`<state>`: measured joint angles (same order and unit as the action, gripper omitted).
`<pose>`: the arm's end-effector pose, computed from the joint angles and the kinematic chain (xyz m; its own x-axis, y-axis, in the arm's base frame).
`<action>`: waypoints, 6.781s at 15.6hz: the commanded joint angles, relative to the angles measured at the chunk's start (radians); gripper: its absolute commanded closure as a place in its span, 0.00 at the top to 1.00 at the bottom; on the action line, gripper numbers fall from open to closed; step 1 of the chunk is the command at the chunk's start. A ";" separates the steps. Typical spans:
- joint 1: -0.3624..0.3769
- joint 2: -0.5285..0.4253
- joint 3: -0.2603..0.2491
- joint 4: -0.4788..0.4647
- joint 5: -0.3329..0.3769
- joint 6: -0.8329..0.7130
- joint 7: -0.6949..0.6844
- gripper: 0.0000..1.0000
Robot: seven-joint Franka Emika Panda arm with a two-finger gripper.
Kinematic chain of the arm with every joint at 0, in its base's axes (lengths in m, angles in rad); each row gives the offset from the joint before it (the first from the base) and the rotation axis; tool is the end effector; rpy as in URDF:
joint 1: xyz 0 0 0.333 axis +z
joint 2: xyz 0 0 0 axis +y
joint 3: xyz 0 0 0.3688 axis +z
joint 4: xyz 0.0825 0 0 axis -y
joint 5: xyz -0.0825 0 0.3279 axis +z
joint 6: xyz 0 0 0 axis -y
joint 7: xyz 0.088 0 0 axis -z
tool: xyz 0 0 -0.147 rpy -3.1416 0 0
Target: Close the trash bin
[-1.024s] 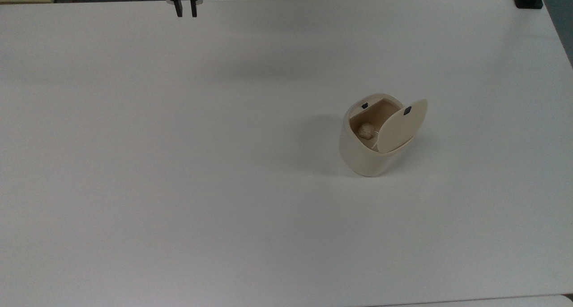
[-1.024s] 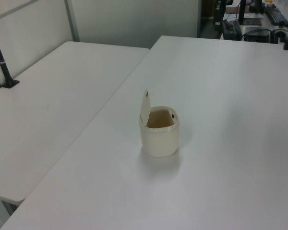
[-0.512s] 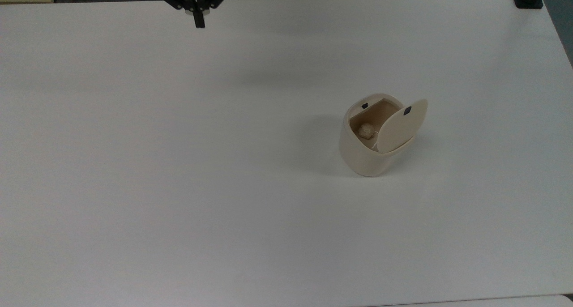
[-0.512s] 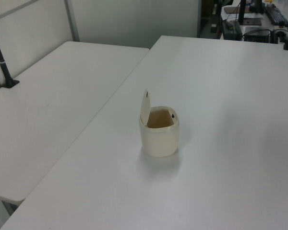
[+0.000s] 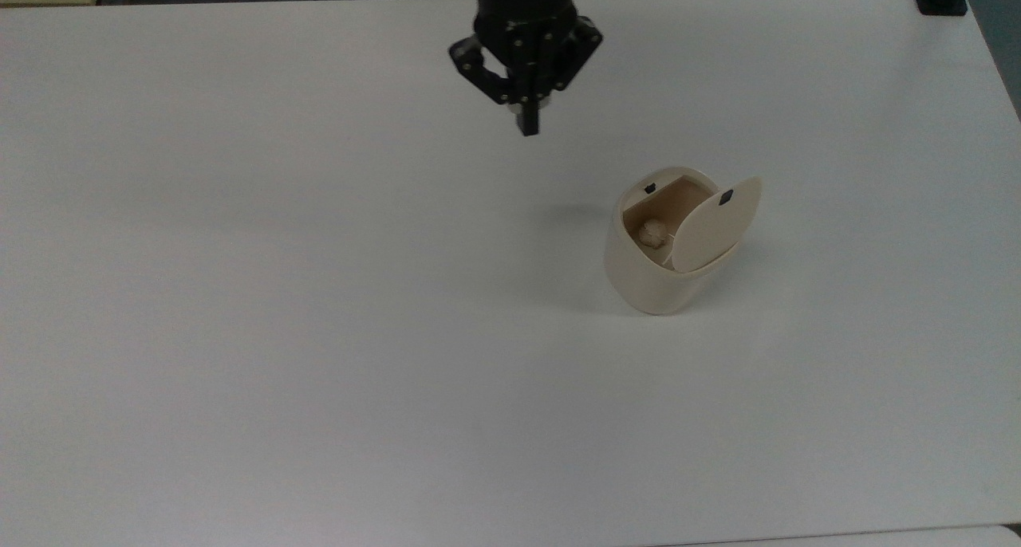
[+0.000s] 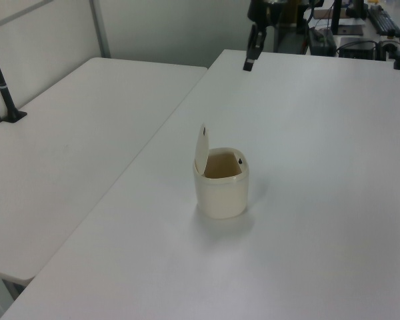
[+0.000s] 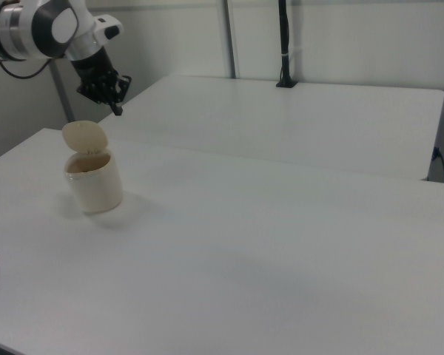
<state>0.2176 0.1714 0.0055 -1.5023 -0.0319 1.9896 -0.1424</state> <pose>0.5938 0.1312 0.6184 0.8830 0.3586 0.3030 0.3531 -0.9326 0.0745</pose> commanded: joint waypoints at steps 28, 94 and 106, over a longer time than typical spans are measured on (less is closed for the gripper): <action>0.210 0.171 0.005 -0.004 -0.022 0.295 0.009 0.00; -0.228 -0.113 -0.019 -0.024 -0.040 -0.373 0.063 1.00; -0.236 -0.128 -0.022 -0.024 -0.029 -0.436 0.089 1.00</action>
<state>-0.0127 0.0784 -0.0191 -1.5043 -0.0834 1.5856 -0.0896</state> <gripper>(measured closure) 0.000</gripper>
